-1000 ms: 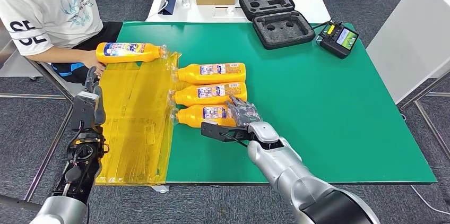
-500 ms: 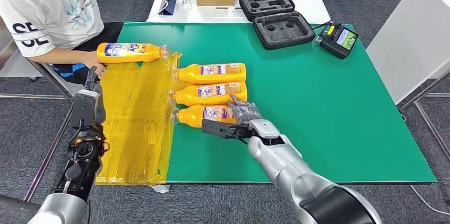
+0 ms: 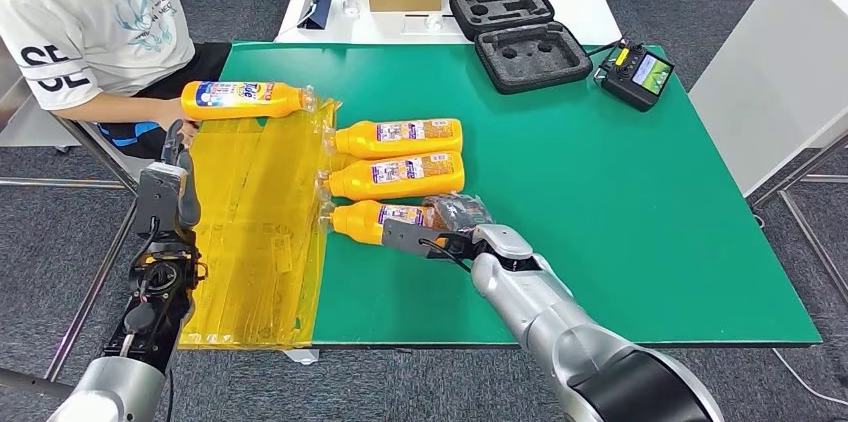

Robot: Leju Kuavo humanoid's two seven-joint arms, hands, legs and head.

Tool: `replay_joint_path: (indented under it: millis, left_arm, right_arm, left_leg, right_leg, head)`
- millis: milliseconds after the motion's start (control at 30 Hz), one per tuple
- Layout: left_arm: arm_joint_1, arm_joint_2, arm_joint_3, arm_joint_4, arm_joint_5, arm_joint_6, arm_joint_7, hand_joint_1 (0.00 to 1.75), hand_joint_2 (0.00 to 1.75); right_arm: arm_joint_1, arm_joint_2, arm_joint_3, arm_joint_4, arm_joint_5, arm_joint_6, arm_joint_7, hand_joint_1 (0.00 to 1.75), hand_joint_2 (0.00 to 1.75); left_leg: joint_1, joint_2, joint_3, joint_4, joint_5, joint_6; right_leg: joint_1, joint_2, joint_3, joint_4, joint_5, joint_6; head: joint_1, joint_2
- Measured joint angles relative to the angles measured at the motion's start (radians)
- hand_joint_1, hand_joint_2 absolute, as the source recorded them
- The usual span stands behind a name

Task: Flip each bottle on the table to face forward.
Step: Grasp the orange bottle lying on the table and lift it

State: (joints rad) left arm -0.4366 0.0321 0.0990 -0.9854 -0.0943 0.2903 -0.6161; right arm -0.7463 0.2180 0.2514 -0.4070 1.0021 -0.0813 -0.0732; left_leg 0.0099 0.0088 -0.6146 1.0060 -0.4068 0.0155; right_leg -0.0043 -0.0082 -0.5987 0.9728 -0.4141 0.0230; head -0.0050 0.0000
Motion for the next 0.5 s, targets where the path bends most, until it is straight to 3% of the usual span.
replay_joint_path:
  millis: [333,433,500]
  left_arm:
    - [-0.005,0.0,-0.009,0.009,0.005,-0.004,-0.001,0.0,0.0]
    - [-0.008,0.0,-0.014,0.014,0.01,-0.008,-0.004,0.0,0.0]
    - [-0.009,0.0,-0.016,0.018,0.015,-0.012,-0.008,0.0,0.0]
  right_arm:
    - [-0.002,-0.003,-0.002,0.0,-0.032,0.037,-0.032,1.75,1.75]
    - [-0.004,-0.004,-0.006,0.0,-0.076,0.072,-0.09,1.75,1.75]
    - [0.002,-0.003,-0.012,-0.001,-0.131,0.105,-0.172,1.75,1.75]
  left_leg:
    - [0.0,0.0,0.0,0.0,0.0,0.0]
    - [0.0,0.001,0.001,0.0,0.0,0.0]
    - [0.0,0.001,0.001,0.0,0.0,0.0]
  right_leg:
    - [0.0,0.0,0.001,0.0,0.0,0.0]
    - [0.0,0.0,0.001,0.0,0.0,0.0]
    - [0.0,0.001,0.001,0.0,0.0,0.0]
  head:
    - [0.0,0.0]
    - [0.0,0.0]
    - [0.0,0.0]
